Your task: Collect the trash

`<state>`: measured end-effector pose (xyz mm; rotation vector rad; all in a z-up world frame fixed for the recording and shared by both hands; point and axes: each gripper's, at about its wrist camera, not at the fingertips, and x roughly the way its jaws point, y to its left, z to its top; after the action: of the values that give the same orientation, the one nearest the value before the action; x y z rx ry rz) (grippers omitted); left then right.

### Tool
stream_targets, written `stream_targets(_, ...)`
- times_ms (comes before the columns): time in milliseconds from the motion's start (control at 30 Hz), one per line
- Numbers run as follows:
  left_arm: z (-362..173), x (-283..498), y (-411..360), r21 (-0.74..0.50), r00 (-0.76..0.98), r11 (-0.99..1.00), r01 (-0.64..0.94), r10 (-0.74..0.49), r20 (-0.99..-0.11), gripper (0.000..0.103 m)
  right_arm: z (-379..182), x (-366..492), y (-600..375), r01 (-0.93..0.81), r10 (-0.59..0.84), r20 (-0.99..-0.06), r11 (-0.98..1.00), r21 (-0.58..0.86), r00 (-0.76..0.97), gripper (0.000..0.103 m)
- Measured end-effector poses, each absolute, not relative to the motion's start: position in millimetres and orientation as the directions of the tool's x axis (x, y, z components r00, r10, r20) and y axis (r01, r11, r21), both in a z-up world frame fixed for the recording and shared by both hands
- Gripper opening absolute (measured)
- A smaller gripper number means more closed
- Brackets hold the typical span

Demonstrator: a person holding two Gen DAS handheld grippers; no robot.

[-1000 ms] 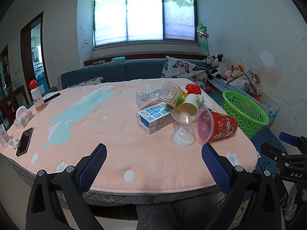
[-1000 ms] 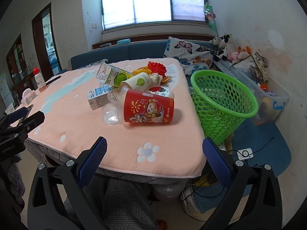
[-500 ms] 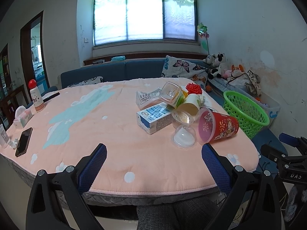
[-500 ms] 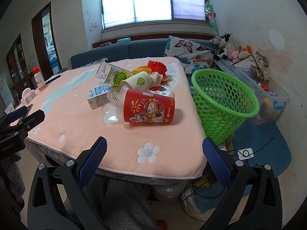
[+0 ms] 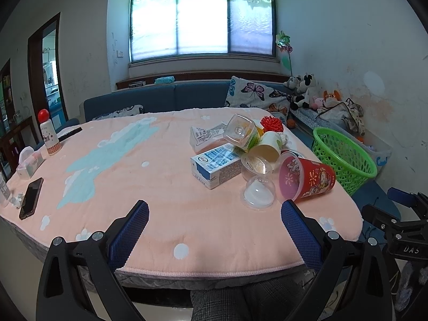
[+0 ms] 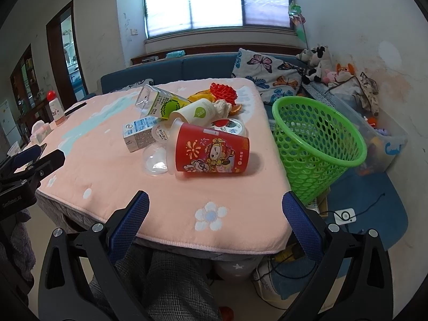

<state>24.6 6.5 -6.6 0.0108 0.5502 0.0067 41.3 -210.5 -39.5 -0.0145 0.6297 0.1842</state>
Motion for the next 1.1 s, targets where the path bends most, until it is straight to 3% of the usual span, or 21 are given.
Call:
stream_targets(967,-3.5,78.5,10.0,0.002,0.825,1.0,0.03,-0.024,-0.564,0.095,-43.8,83.0,-214.2,-0.205,0.212,-0.616,0.975,0.083,0.759,0.099)
stream_targets(1100,-6.1,87.4,10.4,-0.013,0.811,0.999,0.039,-0.039,-0.584,0.085,-45.2,90.5,-214.2,-0.237,0.235,-0.625,0.968,0.083,0.744,0.099)
